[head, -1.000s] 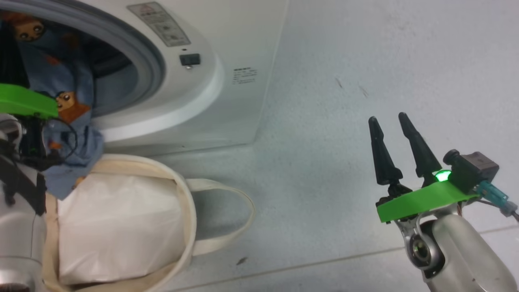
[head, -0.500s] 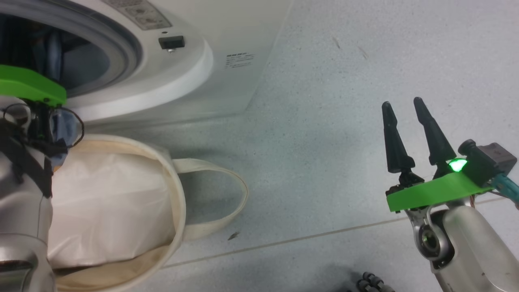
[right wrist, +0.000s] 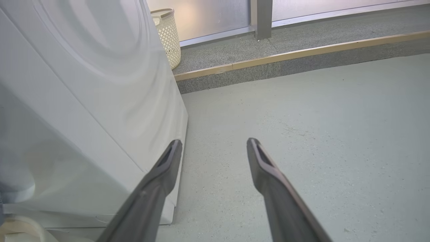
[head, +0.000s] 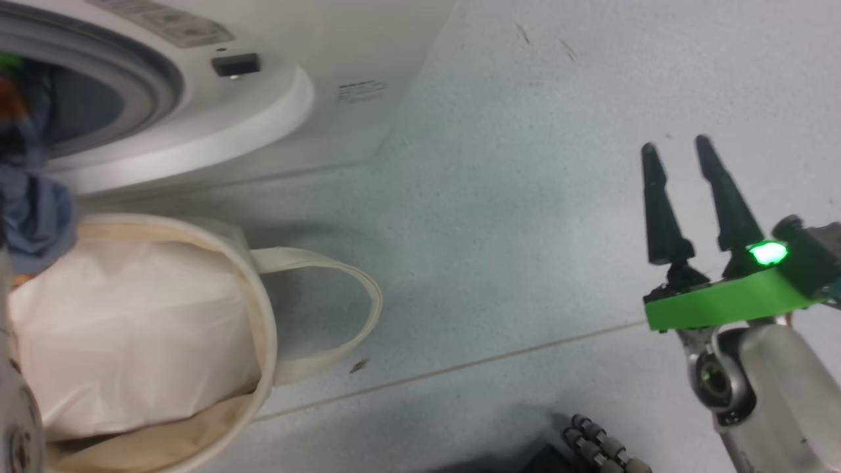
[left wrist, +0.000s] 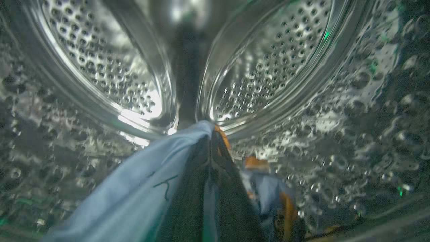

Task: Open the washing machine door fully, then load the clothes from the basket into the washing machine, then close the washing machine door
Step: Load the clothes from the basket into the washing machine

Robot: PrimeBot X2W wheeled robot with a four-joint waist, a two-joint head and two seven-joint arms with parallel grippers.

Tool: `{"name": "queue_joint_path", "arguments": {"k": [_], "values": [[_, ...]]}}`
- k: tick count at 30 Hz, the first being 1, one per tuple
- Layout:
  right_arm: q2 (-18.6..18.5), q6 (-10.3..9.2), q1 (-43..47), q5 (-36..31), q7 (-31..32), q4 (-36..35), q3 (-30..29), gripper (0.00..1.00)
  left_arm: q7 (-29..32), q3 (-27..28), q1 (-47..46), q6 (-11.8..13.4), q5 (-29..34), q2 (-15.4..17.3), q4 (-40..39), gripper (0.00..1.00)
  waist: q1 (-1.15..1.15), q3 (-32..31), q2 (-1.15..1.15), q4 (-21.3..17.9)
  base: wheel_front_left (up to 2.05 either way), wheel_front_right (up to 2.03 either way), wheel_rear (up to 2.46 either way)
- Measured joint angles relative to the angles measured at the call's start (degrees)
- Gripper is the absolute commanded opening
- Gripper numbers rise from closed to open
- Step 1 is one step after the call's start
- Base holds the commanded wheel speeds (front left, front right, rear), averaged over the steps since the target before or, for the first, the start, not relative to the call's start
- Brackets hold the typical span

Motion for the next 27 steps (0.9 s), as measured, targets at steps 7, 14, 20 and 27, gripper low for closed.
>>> {"name": "queue_joint_path", "arguments": {"k": [7,14,20,27], "values": [[-0.04,0.00,0.22,-0.59,-0.01,-1.80,-2.15,1.00,-0.02,4.03,-1.16,0.02,3.68,-0.91,-6.81,0.00,0.00,1.71,0.00,-0.89,0.03,0.03,0.03],[0.37,0.00,0.23,-1.07,-0.01,-1.86,-1.55,1.00,-0.02,2.85,-1.34,0.07,7.58,-1.04,5.82,0.98,0.00,0.88,0.00,-0.87,0.01,0.01,0.01],[0.40,0.00,0.20,-0.96,-0.01,-0.82,-0.54,1.00,3.88,1.24,-2.68,2.01,8.40,-1.08,17.02,1.00,0.01,-1.03,0.00,-0.87,0.00,0.00,0.00],[1.08,0.00,0.01,0.48,0.00,2.04,1.35,1.00,0.54,1.57,-0.88,0.45,5.94,-4.15,17.51,1.00,0.00,-5.55,0.00,0.61,0.00,0.00,0.00]]}}
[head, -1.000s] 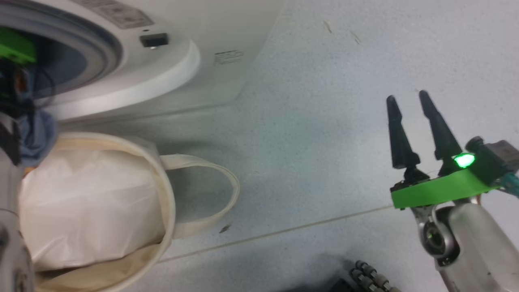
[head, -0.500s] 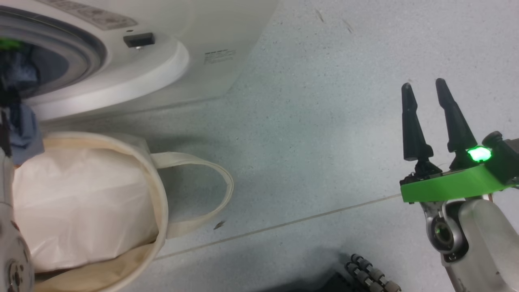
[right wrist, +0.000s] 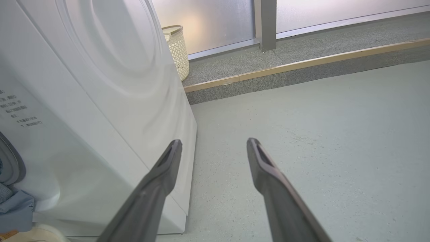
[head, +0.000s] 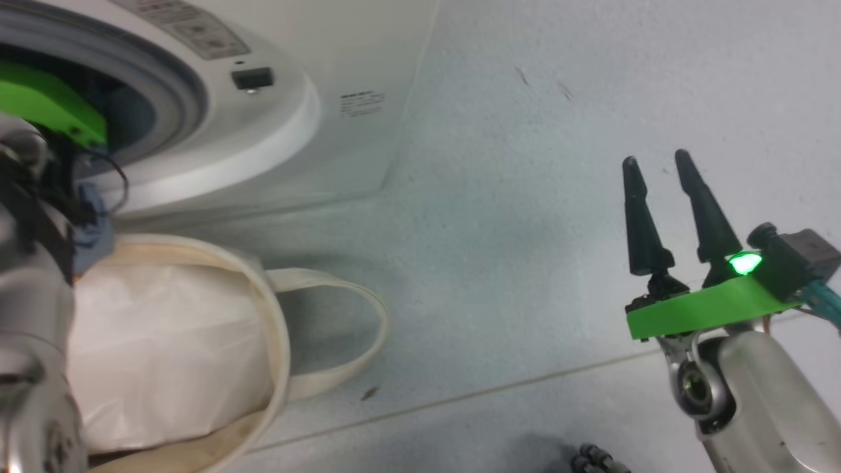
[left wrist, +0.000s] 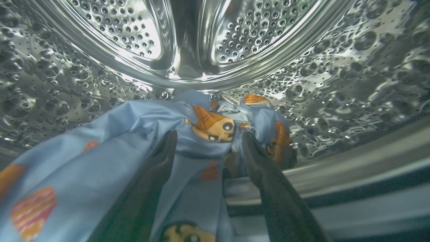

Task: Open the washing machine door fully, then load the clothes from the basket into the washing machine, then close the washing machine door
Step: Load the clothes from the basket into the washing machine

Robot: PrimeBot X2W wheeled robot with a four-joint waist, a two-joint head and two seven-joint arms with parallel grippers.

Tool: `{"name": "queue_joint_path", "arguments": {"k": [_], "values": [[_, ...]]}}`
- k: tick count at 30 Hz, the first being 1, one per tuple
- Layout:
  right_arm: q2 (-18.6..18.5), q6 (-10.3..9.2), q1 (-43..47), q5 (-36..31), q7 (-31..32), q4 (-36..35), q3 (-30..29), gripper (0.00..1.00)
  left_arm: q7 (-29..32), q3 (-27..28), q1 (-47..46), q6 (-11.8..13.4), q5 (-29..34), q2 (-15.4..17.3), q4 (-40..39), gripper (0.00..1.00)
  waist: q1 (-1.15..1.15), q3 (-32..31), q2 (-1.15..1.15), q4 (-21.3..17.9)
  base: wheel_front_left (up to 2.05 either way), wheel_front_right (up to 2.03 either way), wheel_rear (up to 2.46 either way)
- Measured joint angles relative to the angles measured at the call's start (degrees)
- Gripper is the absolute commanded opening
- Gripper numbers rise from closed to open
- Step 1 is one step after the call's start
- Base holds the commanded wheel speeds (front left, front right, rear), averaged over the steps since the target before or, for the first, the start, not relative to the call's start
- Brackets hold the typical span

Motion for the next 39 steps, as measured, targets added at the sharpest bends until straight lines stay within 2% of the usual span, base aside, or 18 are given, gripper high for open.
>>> {"name": "queue_joint_path", "arguments": {"k": [3,11,15,27,33,39], "values": [[0.34,0.00,-0.18,0.48,0.00,1.09,1.02,1.00,-0.11,0.04,2.73,-0.31,-0.30,-0.81,-1.76,1.00,0.00,-1.37,0.00,0.82,0.00,0.00,0.00],[1.30,0.00,-1.07,2.25,0.00,4.88,4.09,1.00,-0.13,2.16,19.42,-0.48,-2.22,-3.75,-19.24,1.00,-0.01,-8.09,0.00,4.27,0.00,0.00,0.00],[1.30,0.00,-0.83,2.97,0.00,6.67,5.50,1.00,-0.13,-0.07,26.79,-0.51,-4.63,-5.69,-23.99,1.00,-0.01,-11.85,0.00,6.36,0.00,0.00,0.00],[1.23,0.00,2.79,2.98,0.00,8.25,6.23,1.00,-0.13,-2.91,43.12,-0.51,-10.43,-5.19,-33.29,1.00,-0.01,-21.87,0.00,12.34,0.00,0.00,0.00],[1.46,0.00,3.95,0.51,0.00,9.09,2.76,1.00,-0.13,-2.88,50.21,-0.51,-11.94,-4.23,-39.67,1.00,0.00,-24.99,0.00,13.59,0.00,0.00,0.00],[2.24,0.00,5.80,-1.38,0.00,11.07,-1.07,1.00,-0.13,-2.87,54.67,-0.51,-11.94,-3.99,-42.78,1.00,0.00,-26.44,0.00,14.71,0.00,0.00,0.00]]}}
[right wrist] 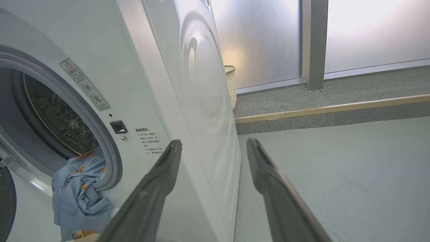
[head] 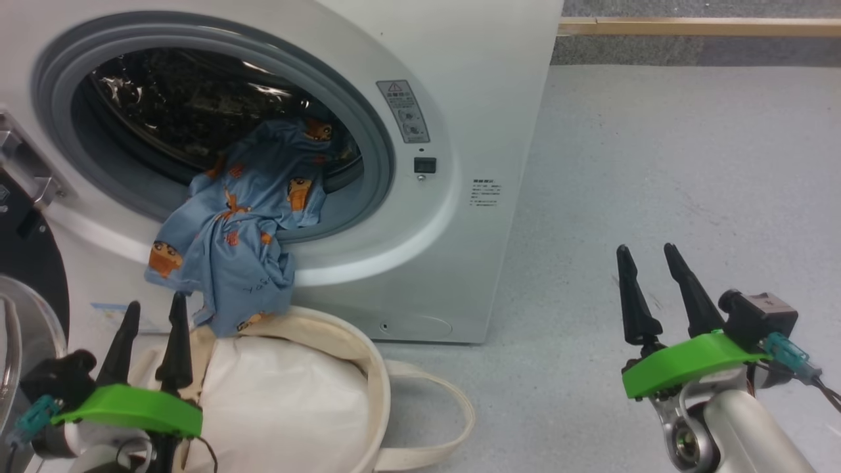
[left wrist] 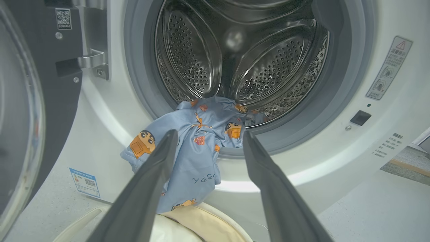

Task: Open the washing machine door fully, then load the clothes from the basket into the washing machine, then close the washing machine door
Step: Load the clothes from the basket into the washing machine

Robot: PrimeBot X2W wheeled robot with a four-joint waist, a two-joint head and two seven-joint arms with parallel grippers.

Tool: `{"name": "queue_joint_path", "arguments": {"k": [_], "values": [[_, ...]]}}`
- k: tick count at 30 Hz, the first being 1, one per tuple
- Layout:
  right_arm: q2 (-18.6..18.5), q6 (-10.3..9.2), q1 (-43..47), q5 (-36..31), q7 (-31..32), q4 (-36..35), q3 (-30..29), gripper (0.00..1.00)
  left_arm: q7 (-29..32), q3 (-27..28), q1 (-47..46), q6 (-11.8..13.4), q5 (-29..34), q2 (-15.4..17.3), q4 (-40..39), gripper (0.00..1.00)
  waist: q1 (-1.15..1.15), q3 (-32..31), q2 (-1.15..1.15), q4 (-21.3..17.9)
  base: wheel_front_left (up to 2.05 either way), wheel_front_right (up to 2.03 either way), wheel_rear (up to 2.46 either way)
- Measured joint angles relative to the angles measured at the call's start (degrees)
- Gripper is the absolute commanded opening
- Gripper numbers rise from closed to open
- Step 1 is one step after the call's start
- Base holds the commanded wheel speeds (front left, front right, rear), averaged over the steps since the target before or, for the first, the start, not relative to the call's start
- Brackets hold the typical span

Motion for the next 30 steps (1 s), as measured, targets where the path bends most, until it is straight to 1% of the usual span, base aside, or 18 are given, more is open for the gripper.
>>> {"name": "queue_joint_path", "arguments": {"k": [9,12,19,30], "values": [[0.81,0.00,0.07,-0.08,0.00,0.90,-0.23,1.00,0.00,2.37,1.36,0.00,0.11,-0.35,-2.60,1.00,0.00,-0.78,0.00,0.28,0.00,0.00,0.00],[0.81,0.00,0.07,-0.05,0.00,1.11,0.14,1.00,0.00,1.48,1.62,0.00,0.10,-0.23,-2.47,1.00,0.01,-0.81,0.00,0.12,0.00,0.00,0.00],[0.82,0.00,0.07,0.51,0.00,1.40,0.58,1.00,0.00,0.12,1.75,0.00,-2.01,-0.08,0.66,1.00,0.01,-0.59,0.00,-0.09,0.00,0.00,0.00],[0.85,0.00,0.06,0.97,0.00,1.54,0.94,1.00,0.00,-0.58,1.64,0.00,-1.85,0.27,3.85,1.00,0.01,-0.02,0.00,-0.38,0.00,0.00,0.00]]}}
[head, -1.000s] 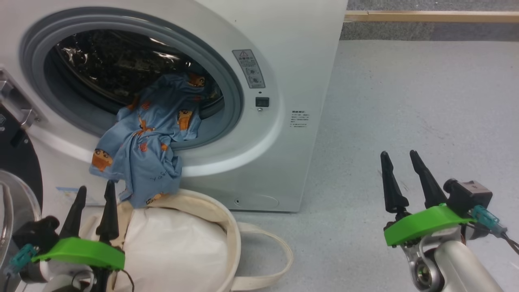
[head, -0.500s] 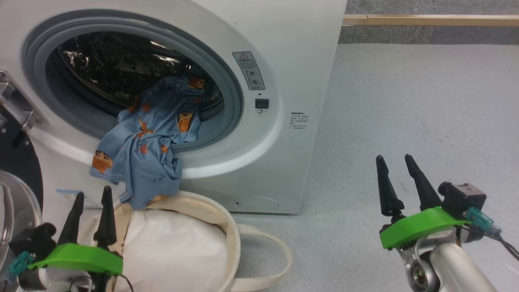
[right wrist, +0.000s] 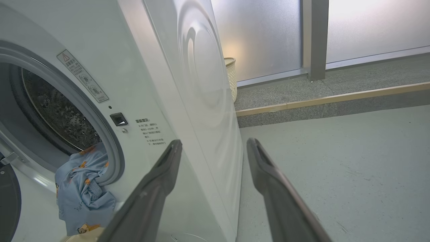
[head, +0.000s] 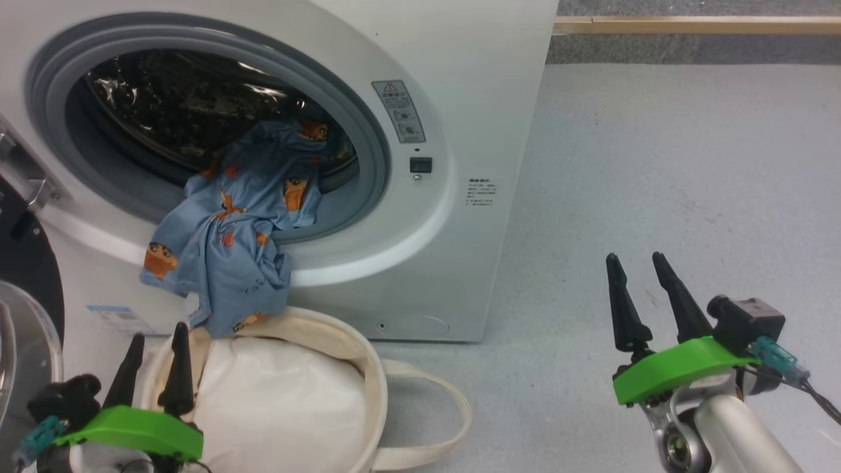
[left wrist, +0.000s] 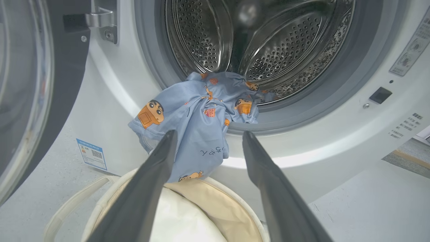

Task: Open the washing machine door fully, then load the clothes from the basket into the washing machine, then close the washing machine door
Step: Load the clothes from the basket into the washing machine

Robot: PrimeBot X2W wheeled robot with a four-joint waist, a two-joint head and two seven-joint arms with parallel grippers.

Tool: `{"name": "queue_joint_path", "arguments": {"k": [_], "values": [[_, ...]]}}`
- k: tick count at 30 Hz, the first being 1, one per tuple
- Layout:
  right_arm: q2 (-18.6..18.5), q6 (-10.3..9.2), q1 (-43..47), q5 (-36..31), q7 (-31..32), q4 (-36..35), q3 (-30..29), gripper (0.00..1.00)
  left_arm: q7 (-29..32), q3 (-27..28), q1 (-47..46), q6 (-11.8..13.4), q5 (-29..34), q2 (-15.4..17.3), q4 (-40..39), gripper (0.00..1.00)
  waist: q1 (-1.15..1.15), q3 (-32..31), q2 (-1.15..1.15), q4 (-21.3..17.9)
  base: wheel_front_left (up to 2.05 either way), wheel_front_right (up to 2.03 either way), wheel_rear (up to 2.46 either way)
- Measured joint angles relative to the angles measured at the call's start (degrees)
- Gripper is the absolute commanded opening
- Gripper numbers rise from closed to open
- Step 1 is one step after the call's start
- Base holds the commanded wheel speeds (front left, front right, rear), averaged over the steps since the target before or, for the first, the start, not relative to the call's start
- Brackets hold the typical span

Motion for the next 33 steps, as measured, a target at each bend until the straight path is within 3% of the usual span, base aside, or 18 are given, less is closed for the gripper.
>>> {"name": "queue_joint_path", "arguments": {"k": [6,13,19,29,33], "values": [[0.01,0.00,-0.11,0.03,0.00,-0.07,0.29,1.00,0.00,-2.24,-1.24,0.00,-1.10,0.00,4.64,1.00,0.00,1.66,0.00,-0.49,0.00,0.00,0.00],[-0.01,0.00,-2.19,0.08,0.00,-0.70,0.75,1.00,0.01,-4.01,-8.09,0.00,-1.57,0.04,15.44,1.00,0.01,5.46,0.00,-1.88,0.00,0.00,0.00],[-0.80,0.00,-3.67,0.04,0.00,-1.55,1.21,1.00,0.01,-5.56,-13.58,0.00,1.67,0.67,22.42,1.00,0.01,9.28,0.00,-3.90,0.00,0.00,0.00],[-1.69,0.00,-6.58,-1.09,0.00,-3.65,0.12,1.00,0.01,-5.83,-20.43,0.23,9.43,2.12,24.29,1.00,0.02,16.16,0.00,-5.87,0.00,0.00,0.00],[-1.68,0.00,-7.01,-1.42,0.00,-4.33,-0.48,1.00,0.01,-5.41,-22.13,1.58,11.85,2.76,23.45,1.00,0.02,18.87,0.00,-6.52,0.00,0.00,0.00]]}}
